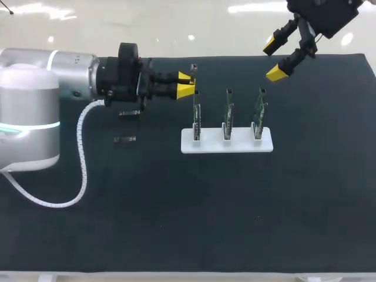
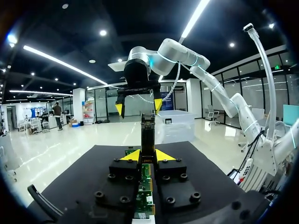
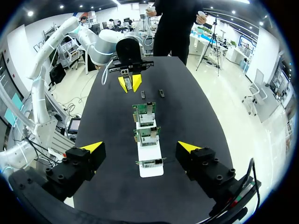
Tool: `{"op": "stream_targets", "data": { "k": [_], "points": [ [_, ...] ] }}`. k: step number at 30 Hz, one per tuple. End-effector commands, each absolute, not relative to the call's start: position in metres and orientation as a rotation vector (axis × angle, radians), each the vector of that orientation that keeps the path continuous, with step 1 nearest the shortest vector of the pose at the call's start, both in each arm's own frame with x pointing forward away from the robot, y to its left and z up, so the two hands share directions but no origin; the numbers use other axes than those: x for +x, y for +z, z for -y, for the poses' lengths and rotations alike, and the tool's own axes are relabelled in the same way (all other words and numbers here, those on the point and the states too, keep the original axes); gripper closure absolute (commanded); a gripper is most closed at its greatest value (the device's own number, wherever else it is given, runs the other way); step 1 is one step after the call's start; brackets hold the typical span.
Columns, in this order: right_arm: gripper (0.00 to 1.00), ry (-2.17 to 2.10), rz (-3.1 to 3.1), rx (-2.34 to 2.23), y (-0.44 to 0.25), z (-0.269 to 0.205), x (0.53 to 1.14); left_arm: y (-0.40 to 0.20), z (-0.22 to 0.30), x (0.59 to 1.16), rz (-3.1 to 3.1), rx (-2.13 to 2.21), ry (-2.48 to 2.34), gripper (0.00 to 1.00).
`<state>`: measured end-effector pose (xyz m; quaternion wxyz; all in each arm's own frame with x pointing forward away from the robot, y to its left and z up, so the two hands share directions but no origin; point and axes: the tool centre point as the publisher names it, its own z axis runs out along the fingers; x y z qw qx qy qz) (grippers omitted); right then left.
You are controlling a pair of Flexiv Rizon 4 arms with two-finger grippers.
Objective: Pick up the optical module with the left hand, and insert it into the network port with the right hand.
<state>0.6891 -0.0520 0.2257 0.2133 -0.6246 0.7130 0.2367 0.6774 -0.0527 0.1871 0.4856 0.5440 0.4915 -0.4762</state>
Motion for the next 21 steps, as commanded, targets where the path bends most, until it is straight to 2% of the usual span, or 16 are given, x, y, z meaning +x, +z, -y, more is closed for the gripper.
{"op": "stream_targets", "data": {
  "k": [1, 6, 12, 21],
  "points": [
    [0.00, 0.660, -1.977, -1.735, 0.225, 0.052, 0.690, 0.187, 0.053, 0.678, -1.197, 1.325, -1.158, 1.00],
    [0.00, 0.675, -1.942, -1.766, 0.230, 0.043, 0.693, 0.187, 0.053, 0.678, -1.197, 1.325, -1.158, 1.00],
    [0.00, 0.762, -1.939, -1.706, 0.231, 0.012, 0.693, 0.187, 0.053, 0.678, -1.197, 1.325, -1.158, 1.00],
    [0.00, 0.642, -1.961, -1.670, 0.240, -0.037, 0.683, 0.187, 0.053, 0.678, -1.197, 1.325, -1.158, 1.00]
  ]
}}
